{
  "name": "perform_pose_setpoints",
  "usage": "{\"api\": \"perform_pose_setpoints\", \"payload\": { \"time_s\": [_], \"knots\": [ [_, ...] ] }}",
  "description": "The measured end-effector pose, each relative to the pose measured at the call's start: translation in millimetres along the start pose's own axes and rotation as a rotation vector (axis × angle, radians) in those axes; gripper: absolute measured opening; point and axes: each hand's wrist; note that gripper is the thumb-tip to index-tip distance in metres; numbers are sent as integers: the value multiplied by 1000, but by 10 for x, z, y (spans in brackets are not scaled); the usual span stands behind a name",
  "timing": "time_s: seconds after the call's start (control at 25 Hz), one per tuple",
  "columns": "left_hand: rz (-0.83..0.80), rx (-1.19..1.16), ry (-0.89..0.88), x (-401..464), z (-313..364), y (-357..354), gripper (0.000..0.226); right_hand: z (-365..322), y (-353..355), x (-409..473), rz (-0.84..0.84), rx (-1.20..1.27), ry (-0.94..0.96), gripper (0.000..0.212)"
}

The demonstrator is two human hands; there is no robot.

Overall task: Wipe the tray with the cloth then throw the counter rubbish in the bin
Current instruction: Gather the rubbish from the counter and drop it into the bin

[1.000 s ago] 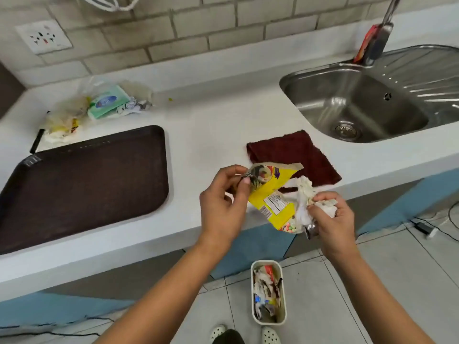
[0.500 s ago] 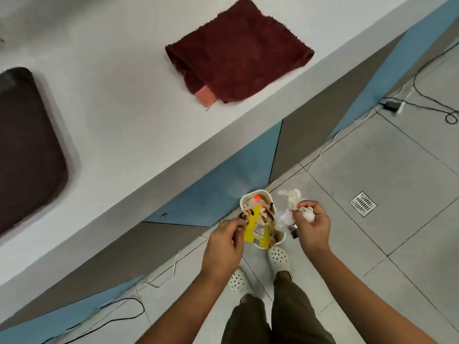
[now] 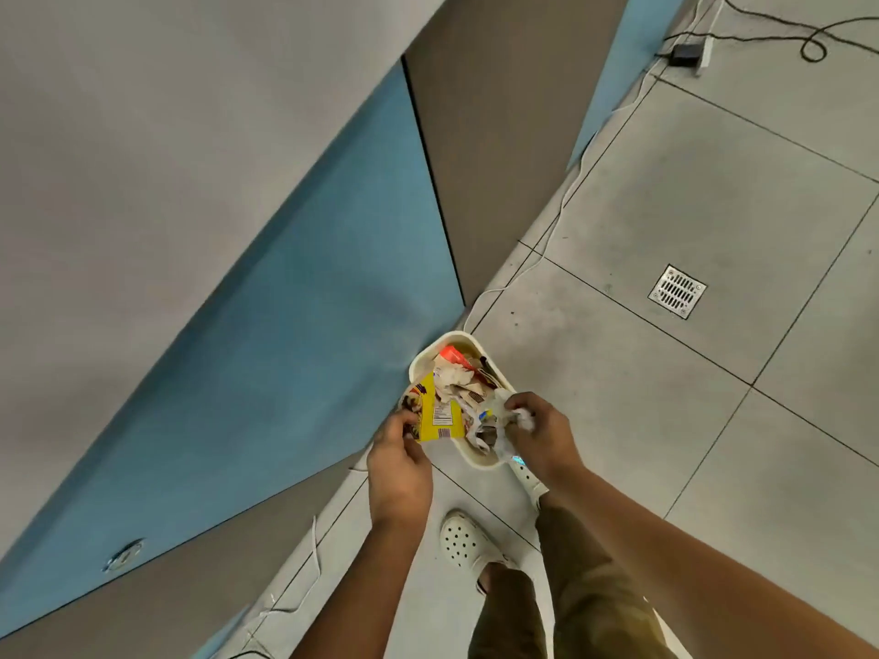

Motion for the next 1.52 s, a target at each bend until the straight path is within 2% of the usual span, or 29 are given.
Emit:
{"api": "perform_pose_setpoints", "payload": {
  "time_s": [0.12, 0.4, 0.56, 0.64, 0.72, 0.76, 0.88, 1.04, 1.16, 1.28, 1.4, 1.52],
  "knots": [
    [4, 15, 13, 340, -96, -249, 28, 183, -64, 241, -69, -65, -51, 24],
    [31, 50, -25, 753, -311, -588, 29, 473, -356, 830, -130, -454, 149, 32],
    [59, 82, -86, 855, -496, -629, 27, 710, -565, 1147, -206, -602, 159, 34],
    [67, 84, -84, 914, -594, -643, 27, 875, -660, 1276, -289, -808, 124, 52],
    [73, 106, -84, 931, -658, -625, 27, 1032, -704, 1316, -401, -1049, 3, 78],
    [61, 121, -82, 919, -675, -619, 27, 1093, -694, 1301, -435, -1099, -44, 82],
    [-50, 157, -60, 844, -665, -626, 24, 1173, -576, 1156, -427, -1042, -2, 66],
    [-213, 173, -49, 880, -607, -741, 24, 1175, -310, 1006, -309, -1022, 98, 50],
    [-293, 161, -1, 1009, -561, -921, 27, 1285, -175, 987, -296, -1134, 106, 57],
    [-381, 146, 103, 1176, -521, -1105, 29, 1411, -101, 1015, -333, -1115, 35, 69],
    [-463, 203, 168, 1312, -542, -1164, 42, 1445, -70, 1006, -359, -1072, 7, 73],
    [-428, 248, 185, 1229, -546, -1118, 44, 1420, -65, 932, -367, -1010, -51, 70]
  ]
}}
Point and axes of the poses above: each hand's wrist, its own x-axis towards the middle knuckle, its own y-axis out of the back of the hand, z = x × y, and after that the axes turned 5 degrees about -z, right-handed
